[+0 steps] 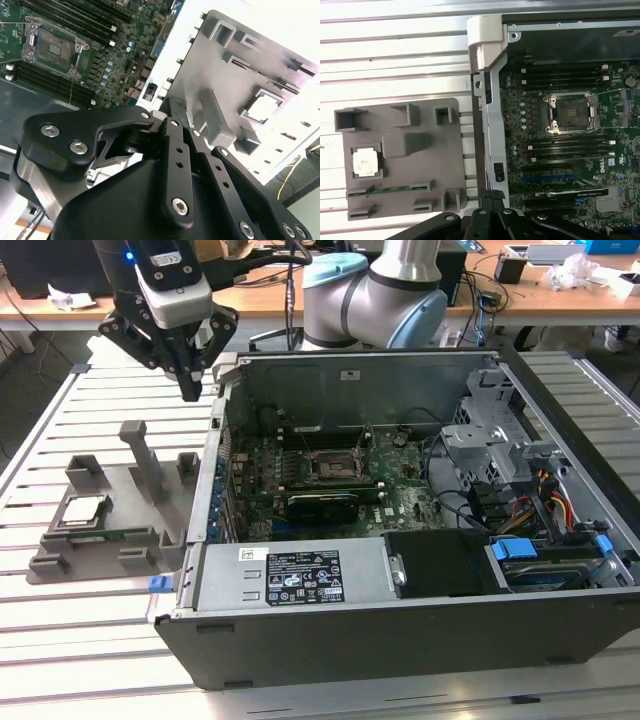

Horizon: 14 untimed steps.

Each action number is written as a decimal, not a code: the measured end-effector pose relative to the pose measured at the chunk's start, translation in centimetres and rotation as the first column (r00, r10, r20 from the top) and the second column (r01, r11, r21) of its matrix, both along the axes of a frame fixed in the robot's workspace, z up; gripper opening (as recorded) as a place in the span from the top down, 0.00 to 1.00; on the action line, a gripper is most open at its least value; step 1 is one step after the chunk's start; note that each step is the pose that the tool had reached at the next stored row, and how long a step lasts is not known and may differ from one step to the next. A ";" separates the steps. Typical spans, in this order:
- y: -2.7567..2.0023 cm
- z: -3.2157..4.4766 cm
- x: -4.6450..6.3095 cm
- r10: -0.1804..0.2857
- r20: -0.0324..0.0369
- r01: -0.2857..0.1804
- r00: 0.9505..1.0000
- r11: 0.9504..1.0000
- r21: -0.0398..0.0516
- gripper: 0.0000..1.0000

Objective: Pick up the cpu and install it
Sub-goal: 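Reach for the cpu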

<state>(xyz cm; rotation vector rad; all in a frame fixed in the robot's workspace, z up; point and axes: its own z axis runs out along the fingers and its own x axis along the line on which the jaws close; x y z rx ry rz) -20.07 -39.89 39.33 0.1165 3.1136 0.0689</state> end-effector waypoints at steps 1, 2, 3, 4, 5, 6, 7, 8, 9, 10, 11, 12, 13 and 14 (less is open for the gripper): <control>0.00 0.00 -0.1 0.000 0.000 0.000 1.000 1.000 0.000 0.89; 0.00 0.00 -0.1 0.000 0.000 0.000 1.000 1.000 0.000 0.89; 0.00 0.00 -0.2 0.000 0.000 0.000 1.000 1.000 0.000 0.89; 0.00 0.00 -0.3 0.000 0.000 0.000 1.000 1.000 0.000 0.89; 0.00 0.00 -0.4 0.000 0.000 0.000 1.000 1.000 0.000 0.89; 0.00 0.00 -0.4 0.000 0.000 0.000 1.000 1.000 0.000 0.89; 0.00 0.00 -0.5 0.000 0.000 0.000 1.000 1.000 0.000 0.89; 0.00 0.00 -0.6 0.000 0.000 0.000 1.000 1.000 0.000 0.89; 0.00 0.00 -0.8 0.000 0.000 0.000 1.000 1.000 0.000 0.89; 0.00 0.00 -0.8 0.000 0.000 0.000 1.000 1.000 0.000 0.89; 0.00 0.00 -0.9 0.000 0.000 0.000 1.000 1.000 0.000 0.89; 0.00 0.00 -1.0 0.000 0.000 0.000 1.000 1.000 0.000 0.89; 0.00 0.00 -1.1 0.000 0.000 0.000 1.000 1.000 0.000 0.89; 0.00 0.00 -1.3 0.000 0.000 0.000 1.000 1.000 0.000 0.89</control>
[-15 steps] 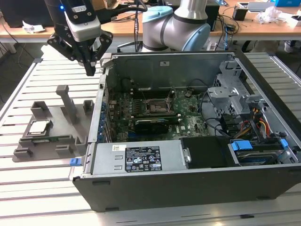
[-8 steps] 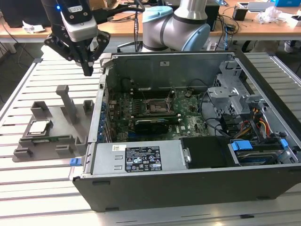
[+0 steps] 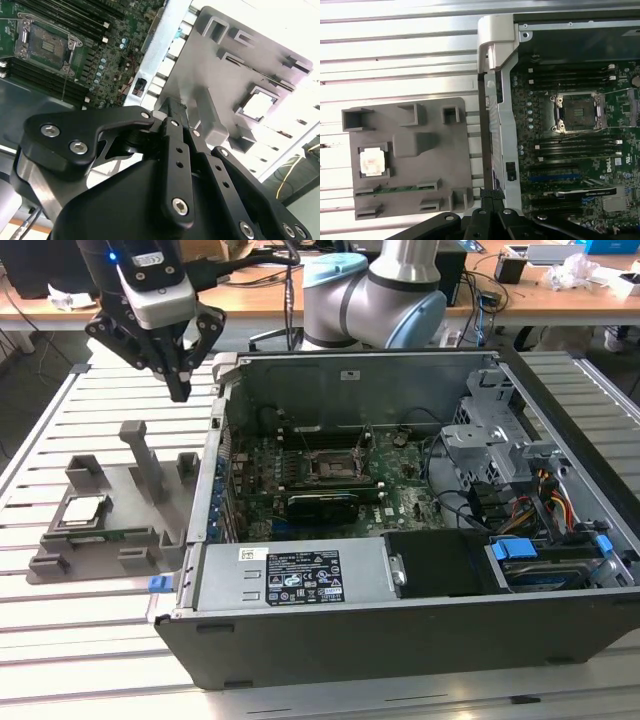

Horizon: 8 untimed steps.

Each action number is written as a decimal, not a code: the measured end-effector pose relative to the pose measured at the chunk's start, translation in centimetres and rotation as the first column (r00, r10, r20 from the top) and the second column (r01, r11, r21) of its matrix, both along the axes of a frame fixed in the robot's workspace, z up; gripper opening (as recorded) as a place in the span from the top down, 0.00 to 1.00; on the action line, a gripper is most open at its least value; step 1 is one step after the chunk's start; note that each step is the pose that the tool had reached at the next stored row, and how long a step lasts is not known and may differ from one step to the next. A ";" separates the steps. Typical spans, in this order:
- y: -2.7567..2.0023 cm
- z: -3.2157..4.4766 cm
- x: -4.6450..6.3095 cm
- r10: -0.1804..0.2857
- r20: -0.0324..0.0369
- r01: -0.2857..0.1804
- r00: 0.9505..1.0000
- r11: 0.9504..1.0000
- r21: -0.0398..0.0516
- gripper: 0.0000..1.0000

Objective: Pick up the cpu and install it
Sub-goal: 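Reach for the cpu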

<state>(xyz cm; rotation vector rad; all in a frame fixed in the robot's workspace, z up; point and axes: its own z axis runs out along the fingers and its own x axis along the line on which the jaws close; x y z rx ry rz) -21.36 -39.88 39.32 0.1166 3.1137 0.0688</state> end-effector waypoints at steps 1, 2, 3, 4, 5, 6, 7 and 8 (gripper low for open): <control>0.00 -0.01 -0.1 0.000 0.000 0.000 1.000 1.000 0.000 0.89; 0.00 -0.01 -0.4 0.000 0.000 0.000 1.000 1.000 0.000 0.89; 0.00 -0.01 -0.5 0.000 0.000 0.000 1.000 1.000 0.000 0.89; 0.00 -0.02 -0.8 0.000 0.000 0.000 1.000 1.000 0.000 0.89; 0.00 -0.02 -0.9 0.000 0.000 0.000 1.000 1.000 0.000 0.89; 0.00 -0.02 -1.1 0.000 0.000 0.000 1.000 1.000 0.000 0.89; 0.00 -0.02 -1.3 0.000 0.000 0.000 1.000 1.000 0.000 0.89; 0.00 -0.03 -1.4 0.000 0.000 0.000 1.000 1.000 0.000 0.89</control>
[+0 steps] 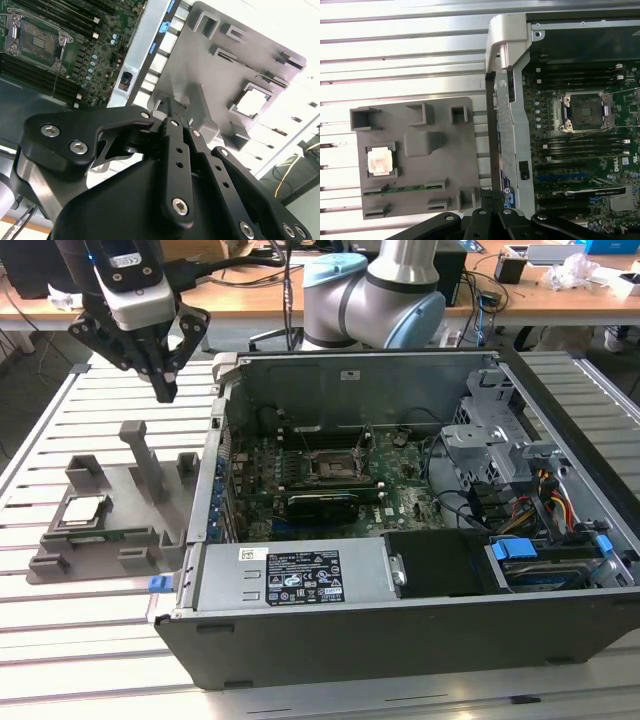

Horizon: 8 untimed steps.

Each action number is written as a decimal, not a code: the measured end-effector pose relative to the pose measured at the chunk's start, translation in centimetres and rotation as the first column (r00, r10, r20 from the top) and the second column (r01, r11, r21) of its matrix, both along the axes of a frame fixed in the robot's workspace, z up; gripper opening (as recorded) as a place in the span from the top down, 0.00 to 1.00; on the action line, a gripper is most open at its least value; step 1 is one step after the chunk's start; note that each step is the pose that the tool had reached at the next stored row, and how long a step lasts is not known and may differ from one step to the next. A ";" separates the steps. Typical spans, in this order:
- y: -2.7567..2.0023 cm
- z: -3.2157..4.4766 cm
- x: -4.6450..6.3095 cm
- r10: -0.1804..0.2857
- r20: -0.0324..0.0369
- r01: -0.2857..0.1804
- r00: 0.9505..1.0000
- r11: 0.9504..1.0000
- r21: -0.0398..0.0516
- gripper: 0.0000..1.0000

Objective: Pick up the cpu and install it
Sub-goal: 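Reach for the cpu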

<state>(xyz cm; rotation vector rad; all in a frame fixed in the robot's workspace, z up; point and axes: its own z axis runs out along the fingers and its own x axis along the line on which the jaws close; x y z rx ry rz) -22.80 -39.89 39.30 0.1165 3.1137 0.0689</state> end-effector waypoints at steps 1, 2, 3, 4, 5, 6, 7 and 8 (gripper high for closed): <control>0.00 0.00 -0.2 0.000 0.000 0.000 1.000 1.000 0.000 0.89; 0.00 0.00 -0.4 0.000 0.000 0.000 1.000 1.000 0.000 0.89; 0.00 -0.01 -0.6 0.000 0.000 0.000 1.000 1.000 0.000 0.89; 0.00 -0.01 -0.8 0.000 0.000 0.000 1.000 1.000 0.000 0.89; 0.00 -0.01 -0.9 0.000 0.000 0.000 1.000 1.000 0.000 0.89; 0.00 -0.01 -1.1 0.000 0.000 0.000 1.000 1.000 0.000 0.89; 0.00 -0.01 -1.2 0.000 0.000 0.000 1.000 1.000 0.000 0.89; 0.00 -0.01 -1.5 0.000 0.000 0.000 1.000 1.000 0.000 0.89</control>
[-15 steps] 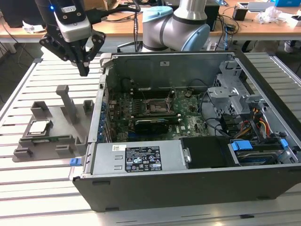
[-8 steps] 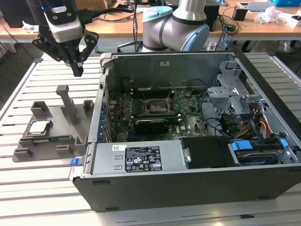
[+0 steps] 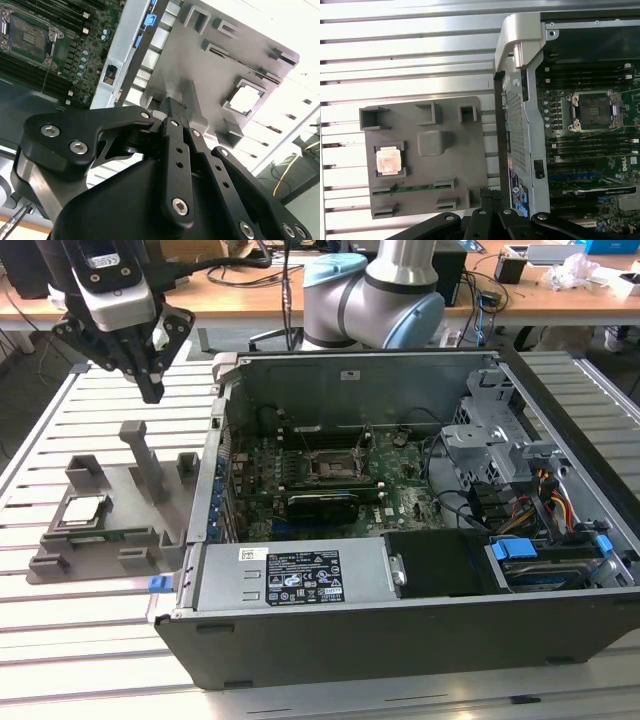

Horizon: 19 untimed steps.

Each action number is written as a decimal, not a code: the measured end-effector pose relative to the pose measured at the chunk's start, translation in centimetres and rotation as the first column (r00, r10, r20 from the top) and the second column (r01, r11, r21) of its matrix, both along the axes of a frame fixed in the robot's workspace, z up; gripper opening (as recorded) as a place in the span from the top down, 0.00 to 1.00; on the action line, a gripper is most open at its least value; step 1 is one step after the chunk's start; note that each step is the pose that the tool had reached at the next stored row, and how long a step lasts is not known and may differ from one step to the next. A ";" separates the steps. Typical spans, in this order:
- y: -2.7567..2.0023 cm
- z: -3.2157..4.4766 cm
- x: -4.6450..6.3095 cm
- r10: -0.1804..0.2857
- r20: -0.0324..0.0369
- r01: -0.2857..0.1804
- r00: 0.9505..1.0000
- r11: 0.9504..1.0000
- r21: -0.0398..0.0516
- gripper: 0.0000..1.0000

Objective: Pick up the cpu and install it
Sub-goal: 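Reach for the cpu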

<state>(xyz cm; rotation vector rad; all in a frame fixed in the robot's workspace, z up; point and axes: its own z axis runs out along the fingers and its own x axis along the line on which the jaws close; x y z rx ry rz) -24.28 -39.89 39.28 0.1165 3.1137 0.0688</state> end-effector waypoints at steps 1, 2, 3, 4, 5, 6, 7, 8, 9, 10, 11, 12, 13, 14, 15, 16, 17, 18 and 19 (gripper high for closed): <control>0.00 0.00 -0.1 0.000 0.000 0.000 1.000 1.000 0.000 0.89; 0.00 0.00 -0.2 0.000 0.000 0.000 1.000 1.000 0.000 0.89; 0.00 0.00 -0.4 0.000 0.000 0.000 1.000 1.000 0.000 0.89; 0.00 0.00 -0.5 0.000 0.000 0.000 1.000 1.000 0.000 0.89; 0.00 -0.01 -0.7 0.000 0.000 0.000 1.000 1.000 0.000 0.89; 0.00 -0.01 -0.8 0.000 0.000 0.000 1.000 1.000 0.000 0.89; 0.00 -0.01 -1.1 0.000 0.000 0.000 1.000 1.000 0.000 0.89; 0.00 -0.02 -1.2 0.000 0.000 0.000 1.000 1.000 0.000 0.89; 0.00 -0.02 -1.3 0.000 0.000 0.000 1.000 1.000 0.000 0.89; 0.00 -0.02 -1.5 0.000 0.000 0.000 1.000 1.000 0.000 0.89; 0.00 -0.02 -1.6 0.000 0.000 0.000 1.000 1.000 0.000 0.89; 0.00 -0.02 -1.8 0.000 0.000 0.000 1.000 1.000 0.000 0.89; 0.00 -0.02 -2.0 0.000 0.000 0.000 1.000 1.000 0.000 0.89; 0.00 -0.03 -2.2 0.000 0.000 0.000 1.000 1.000 0.000 0.89; 0.00 -0.03 -2.3 0.000 0.000 0.000 1.000 1.000 0.000 0.89; 0.00 -0.03 -2.4 0.000 0.000 0.000 1.000 1.000 0.000 0.89; 0.00 -0.03 -2.5 0.000 0.000 0.000 1.000 1.000 0.000 0.89; 0.00 -0.04 -2.7 0.000 0.000 0.000 1.000 1.000 0.000 0.89; 0.00 -0.04 -2.8 0.000 0.000 0.000 1.000 1.000 0.000 0.89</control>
